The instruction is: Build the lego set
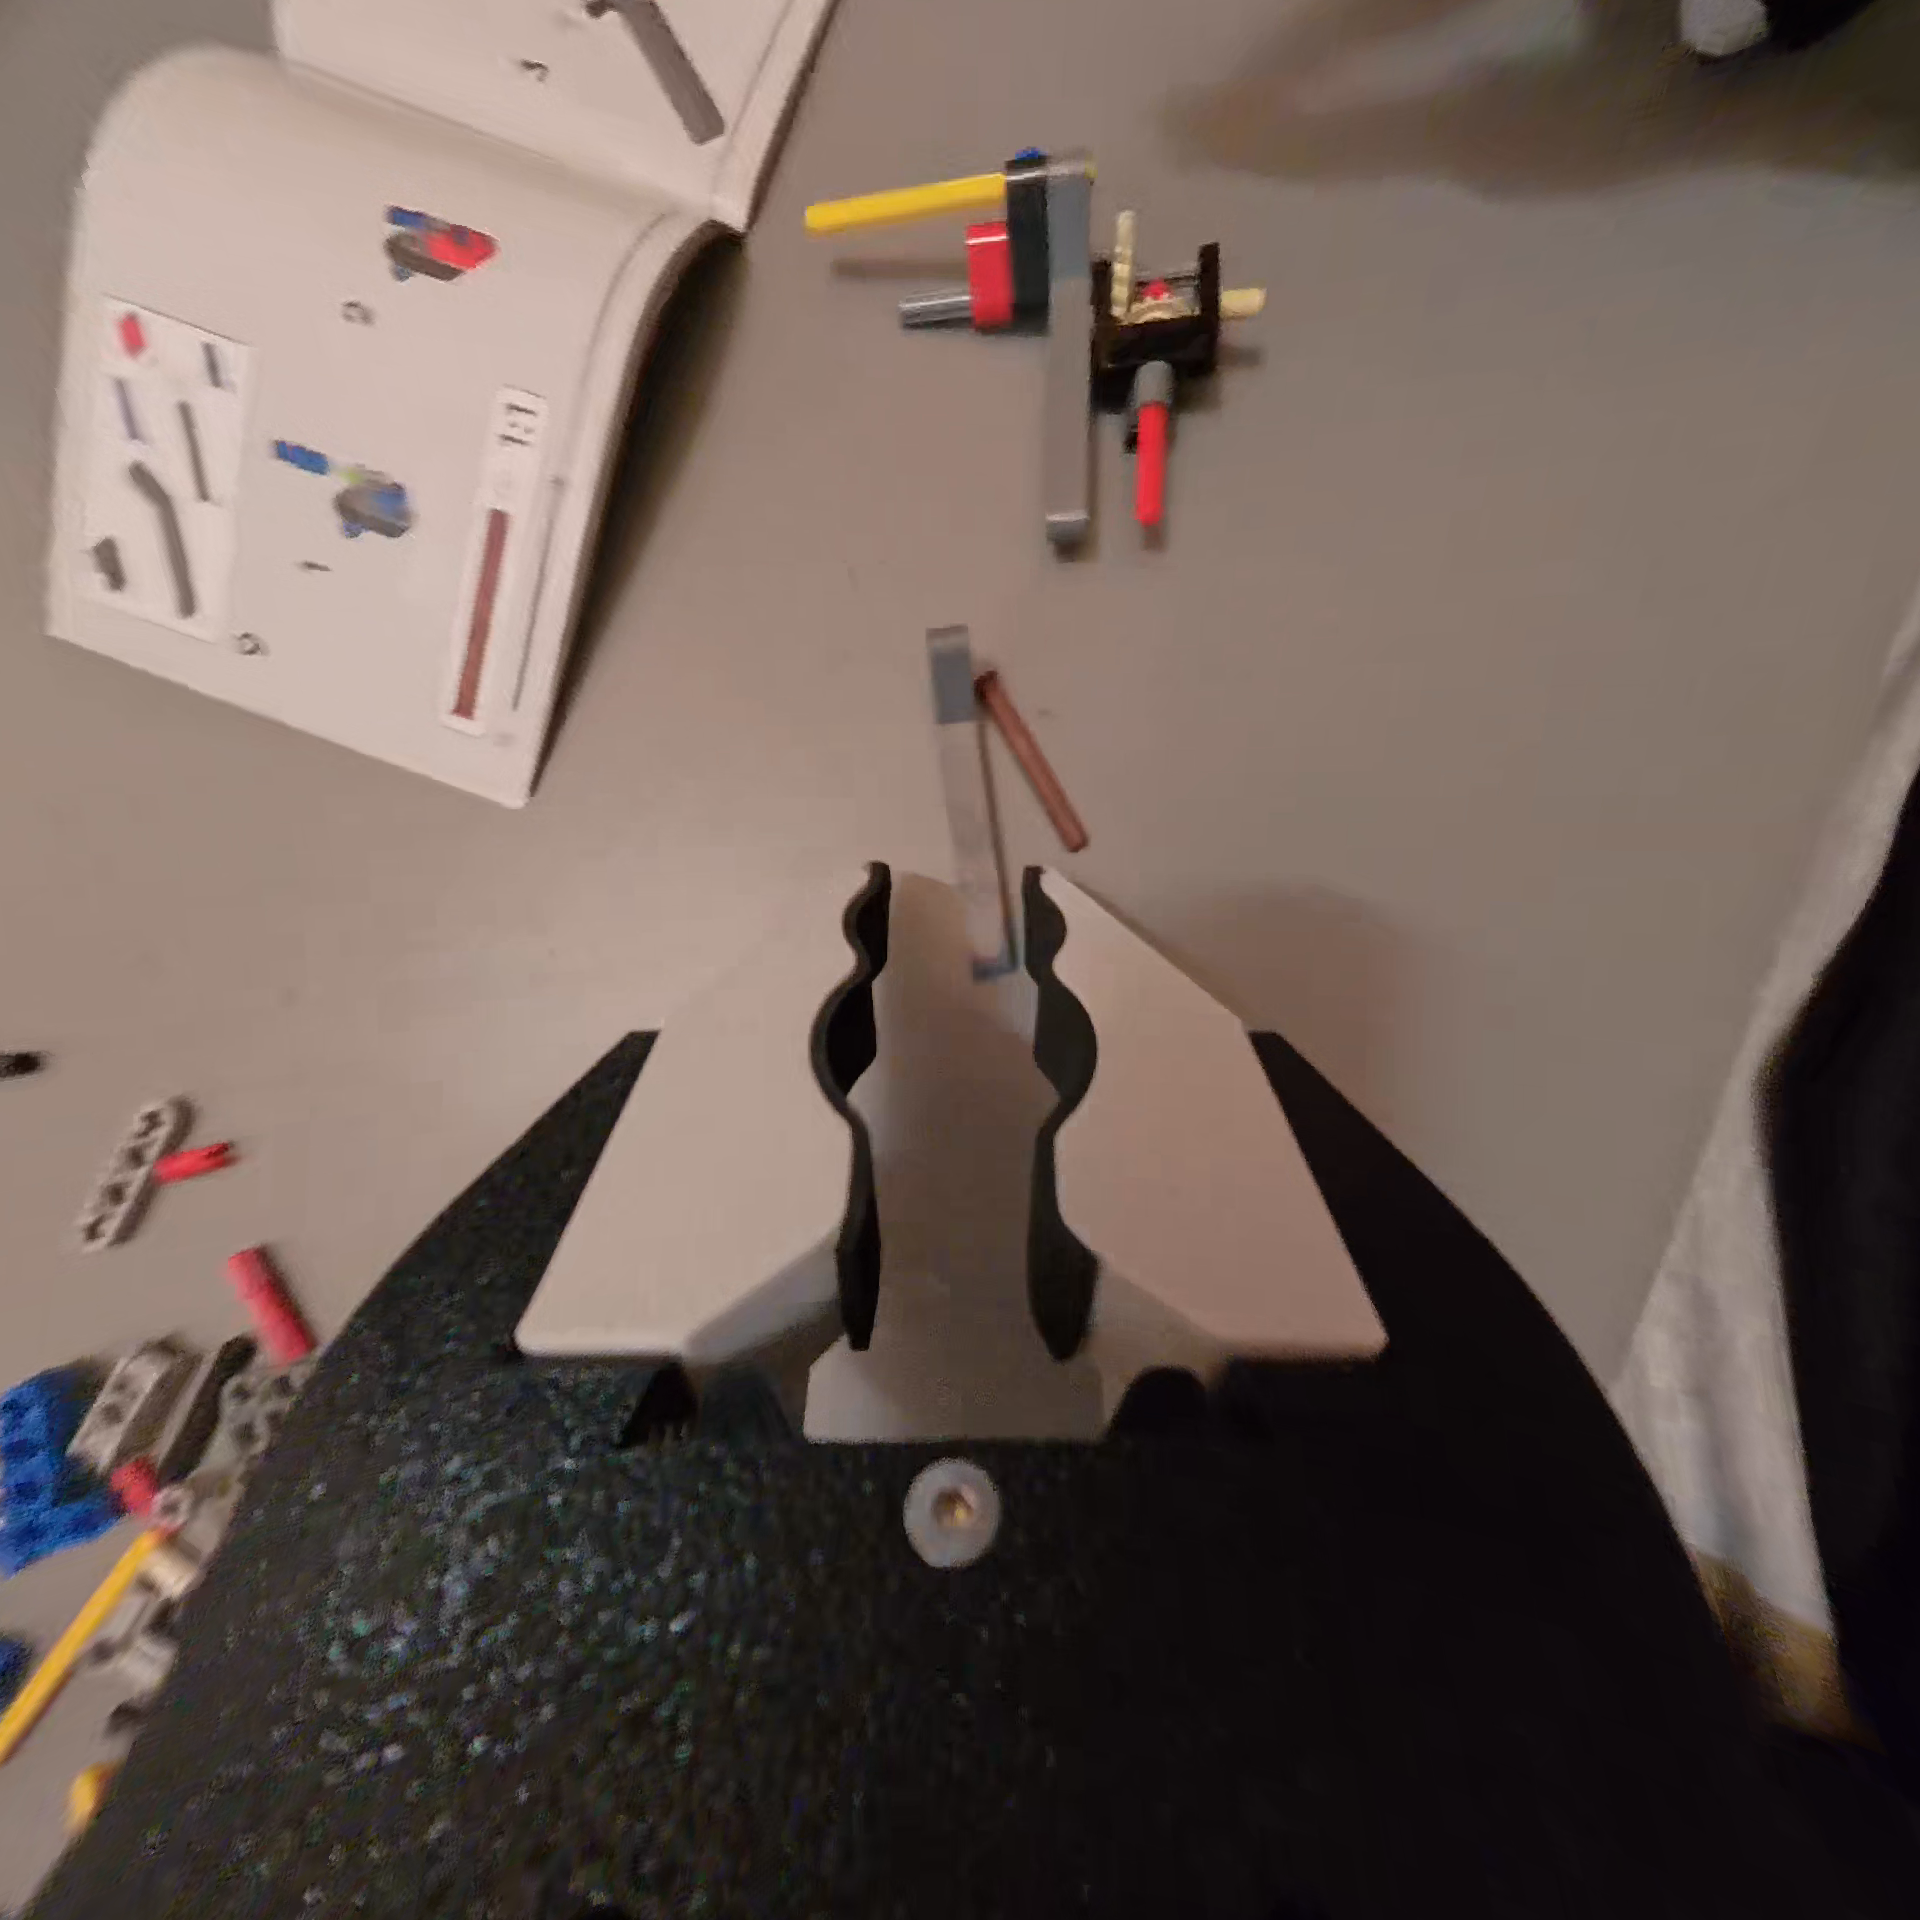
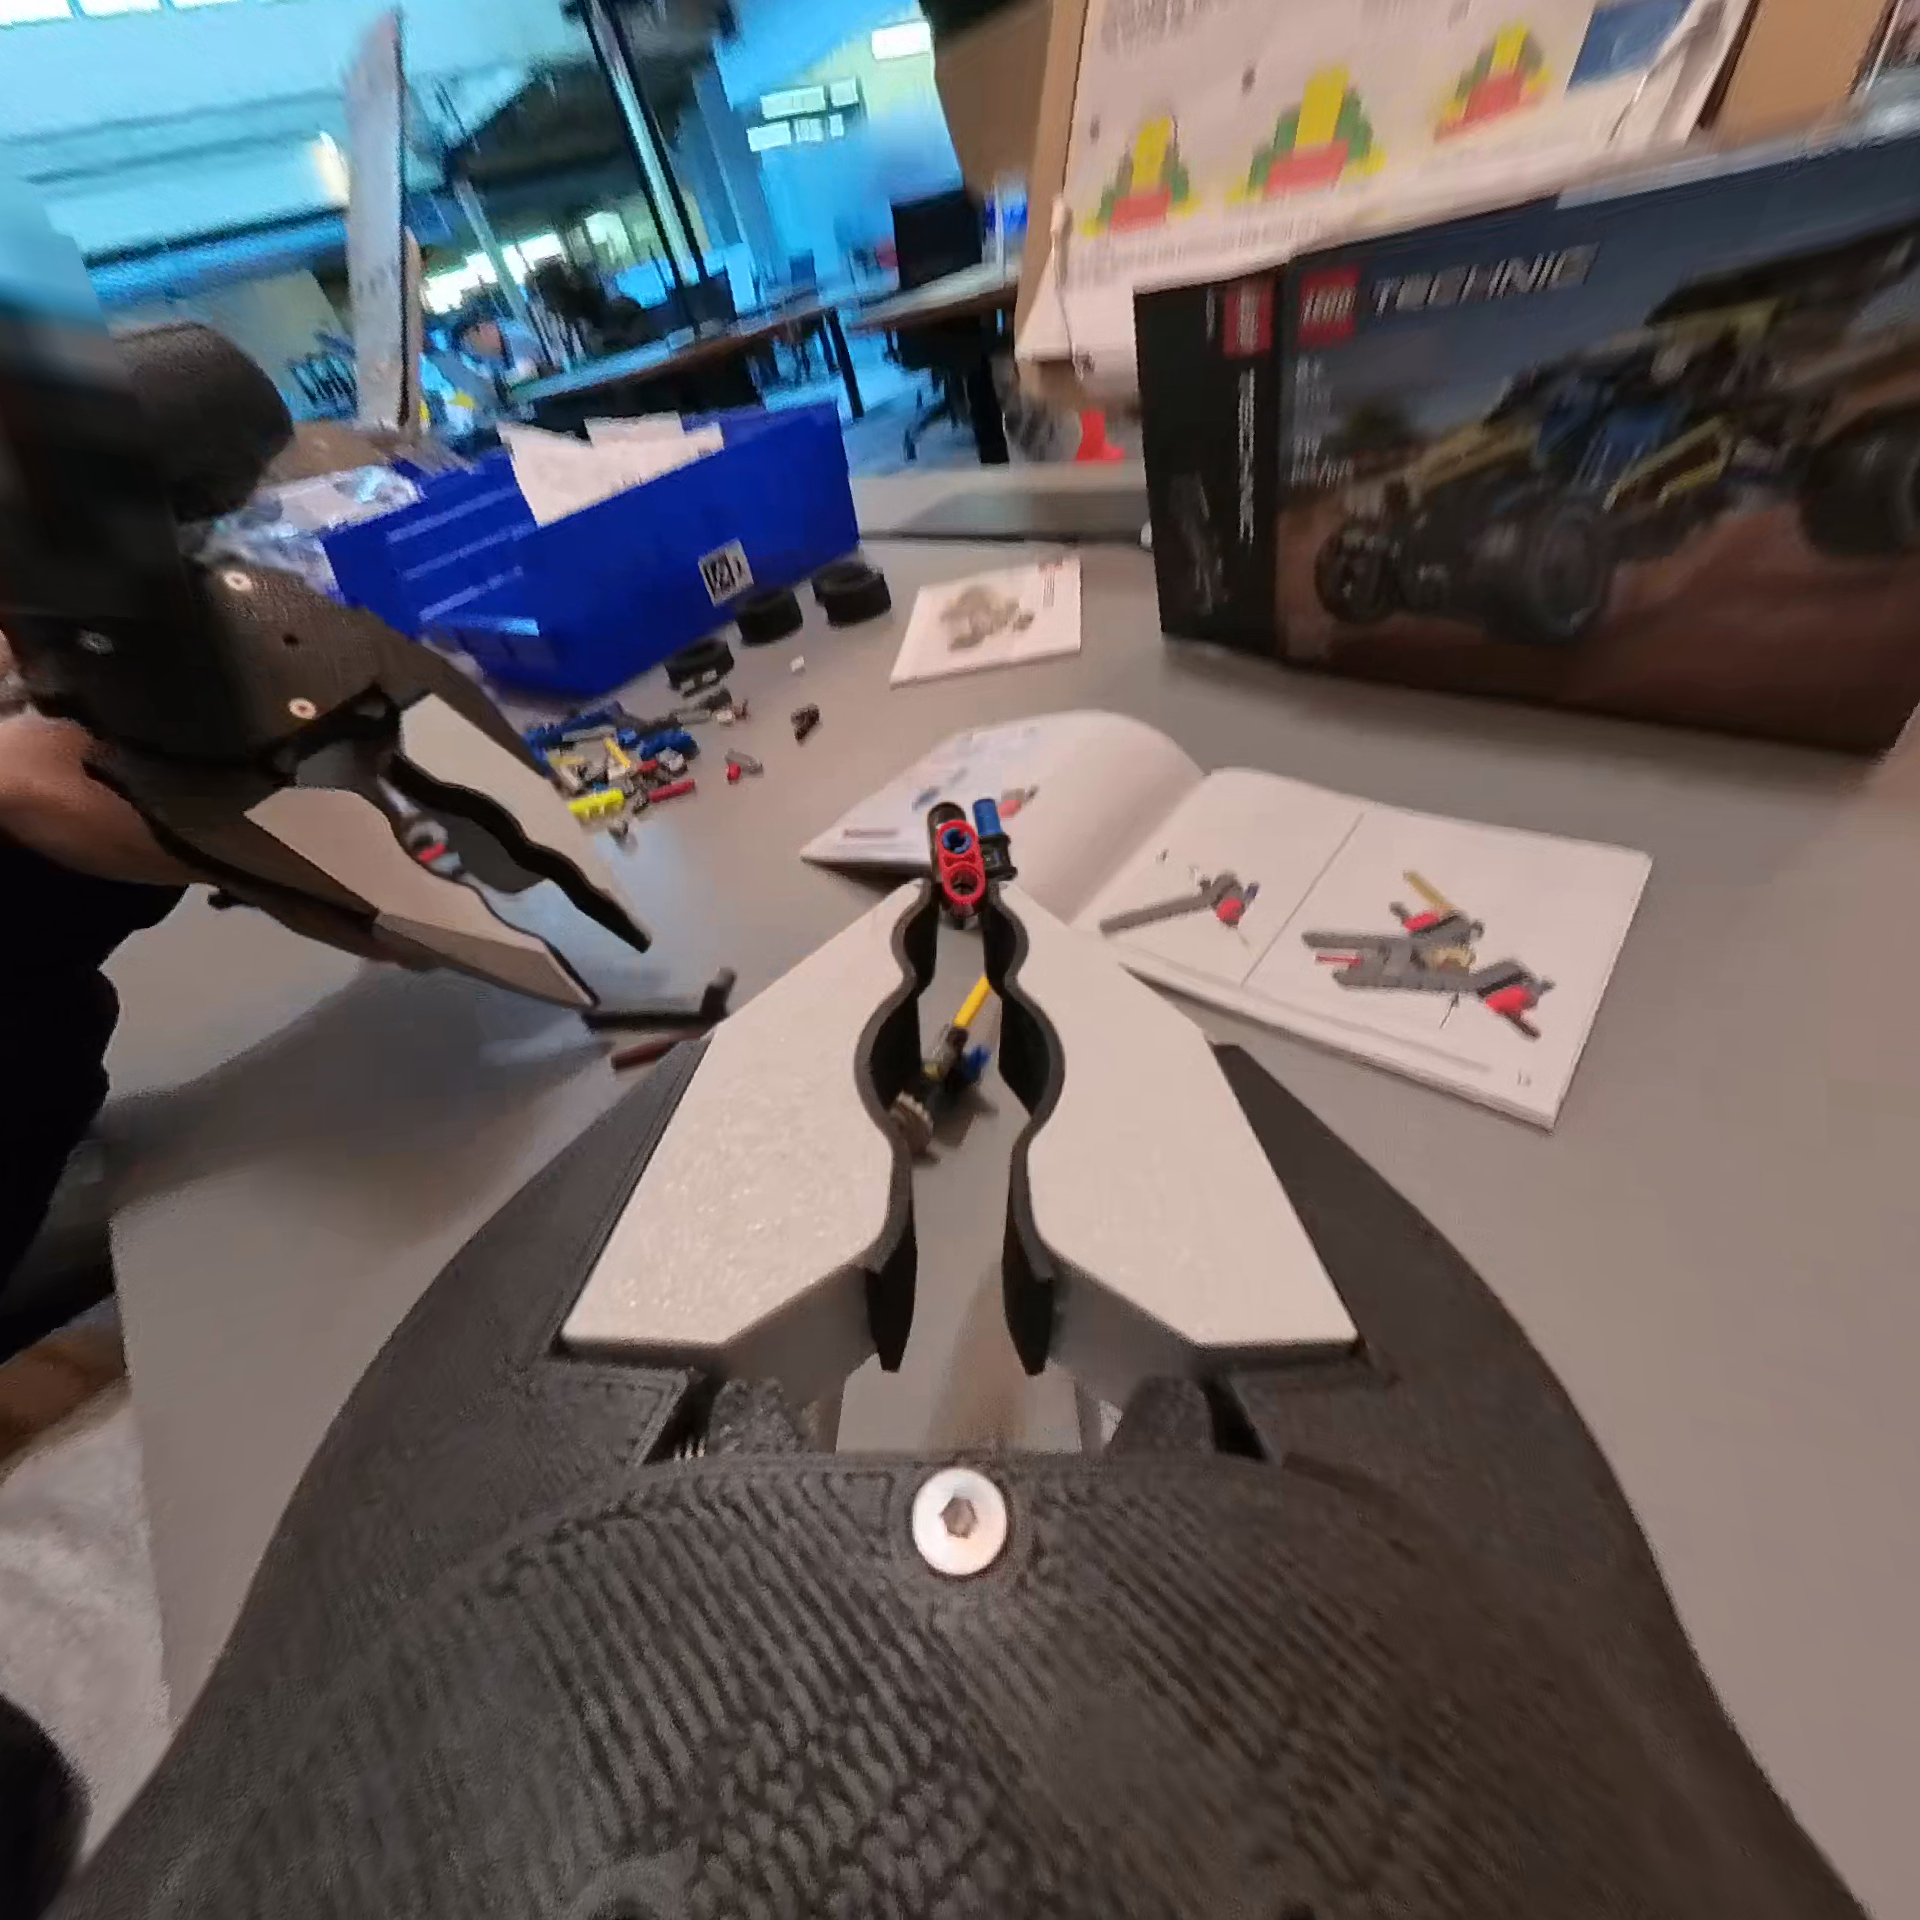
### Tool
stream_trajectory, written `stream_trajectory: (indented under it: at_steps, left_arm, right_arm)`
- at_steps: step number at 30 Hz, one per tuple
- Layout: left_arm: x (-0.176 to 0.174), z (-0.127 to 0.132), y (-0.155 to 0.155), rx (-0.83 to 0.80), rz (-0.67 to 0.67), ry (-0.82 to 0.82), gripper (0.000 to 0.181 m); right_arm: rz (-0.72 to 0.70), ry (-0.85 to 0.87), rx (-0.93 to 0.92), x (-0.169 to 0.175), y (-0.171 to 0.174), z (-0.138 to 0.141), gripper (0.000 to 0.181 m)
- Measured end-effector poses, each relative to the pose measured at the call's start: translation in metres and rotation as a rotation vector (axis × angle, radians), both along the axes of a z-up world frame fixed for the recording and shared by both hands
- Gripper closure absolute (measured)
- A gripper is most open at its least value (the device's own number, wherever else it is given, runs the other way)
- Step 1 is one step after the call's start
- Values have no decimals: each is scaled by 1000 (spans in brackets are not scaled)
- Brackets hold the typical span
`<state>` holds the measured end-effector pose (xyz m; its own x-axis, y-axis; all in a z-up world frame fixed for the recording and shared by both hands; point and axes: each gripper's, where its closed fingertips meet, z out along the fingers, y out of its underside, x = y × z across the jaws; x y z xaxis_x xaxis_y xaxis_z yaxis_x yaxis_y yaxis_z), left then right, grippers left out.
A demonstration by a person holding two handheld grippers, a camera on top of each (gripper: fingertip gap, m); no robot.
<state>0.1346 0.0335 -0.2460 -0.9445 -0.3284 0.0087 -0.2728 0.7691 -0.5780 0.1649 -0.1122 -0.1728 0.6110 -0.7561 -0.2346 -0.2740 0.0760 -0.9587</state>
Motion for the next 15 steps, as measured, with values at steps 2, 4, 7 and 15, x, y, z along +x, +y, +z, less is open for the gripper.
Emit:
stream_trajectory:
  at_steps: [2,4,7,15]
  left_arm:
    - [-4,-6,-7,5,-16,26,156]
    - [-9,-12,-11,24,-44,39,155]
    - [-8,-13,-14,17,-37,37,163]
    - [-1,-13,-21,-74,14,86,176]
  right_arm:
    - [-2,44,-60,-4,-1,-10,175]
    - [-3,79,-138,-9,-4,-21,175]
    - [1,97,-185,-13,-4,-27,175]
    - [56,92,-162,-17,8,-25,175]
